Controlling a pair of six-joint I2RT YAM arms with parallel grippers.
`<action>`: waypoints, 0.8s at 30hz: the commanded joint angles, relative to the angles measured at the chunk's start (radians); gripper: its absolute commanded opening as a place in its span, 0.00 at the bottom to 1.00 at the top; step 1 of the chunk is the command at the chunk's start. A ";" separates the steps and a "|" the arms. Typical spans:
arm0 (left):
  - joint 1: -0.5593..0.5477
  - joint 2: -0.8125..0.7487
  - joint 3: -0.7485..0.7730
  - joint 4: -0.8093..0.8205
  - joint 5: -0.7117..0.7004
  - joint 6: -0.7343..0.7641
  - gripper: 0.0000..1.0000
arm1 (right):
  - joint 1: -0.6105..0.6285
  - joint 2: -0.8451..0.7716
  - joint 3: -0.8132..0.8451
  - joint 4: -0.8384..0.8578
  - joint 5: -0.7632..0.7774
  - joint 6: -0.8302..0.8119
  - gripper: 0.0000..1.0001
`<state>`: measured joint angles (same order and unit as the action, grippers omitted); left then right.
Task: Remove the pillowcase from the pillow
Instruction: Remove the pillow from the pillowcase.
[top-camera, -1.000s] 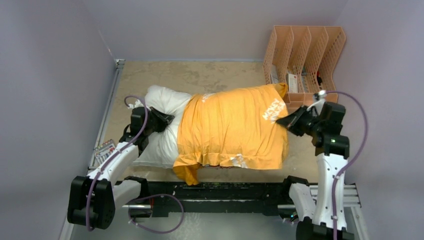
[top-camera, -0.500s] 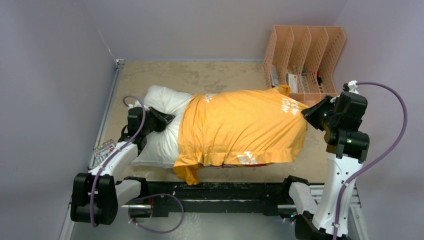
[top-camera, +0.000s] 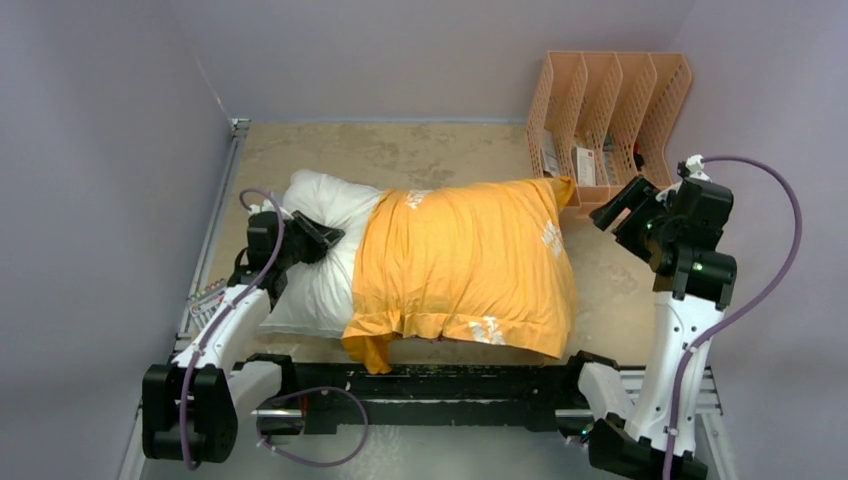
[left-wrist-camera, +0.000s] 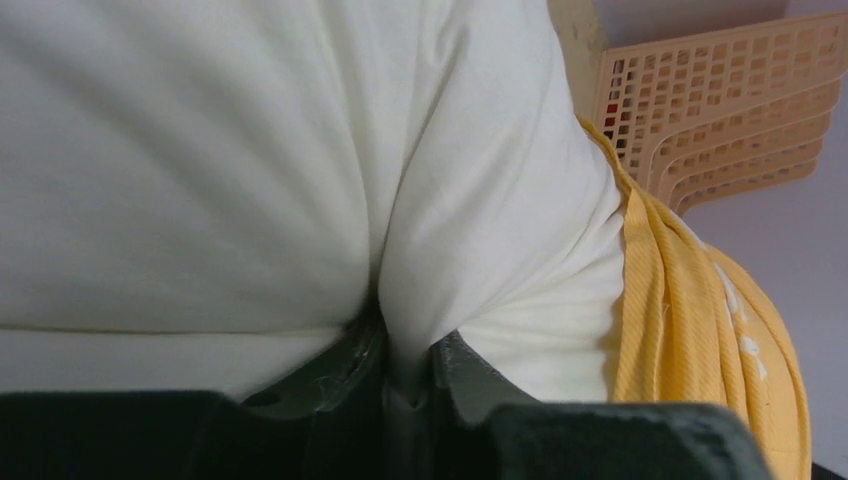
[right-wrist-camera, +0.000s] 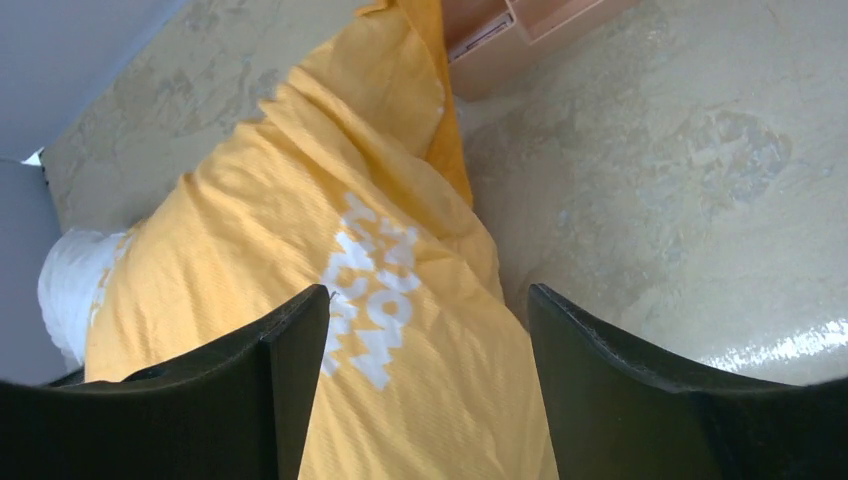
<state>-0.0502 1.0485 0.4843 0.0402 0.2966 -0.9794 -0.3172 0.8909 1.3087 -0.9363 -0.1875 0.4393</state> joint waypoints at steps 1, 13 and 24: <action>0.036 0.015 0.046 -0.349 -0.072 0.169 0.27 | -0.002 0.042 0.089 0.058 -0.151 -0.062 0.75; -0.001 -0.079 0.282 -0.586 -0.066 0.302 0.69 | 0.821 0.248 0.022 0.162 0.165 0.132 0.73; -0.190 -0.088 0.432 -0.725 -0.190 0.369 0.77 | 1.230 0.637 0.124 -0.043 0.668 0.344 0.46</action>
<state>-0.2134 0.9684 0.8959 -0.6010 0.1024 -0.6567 0.8913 1.5589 1.4826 -0.9291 0.3077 0.6567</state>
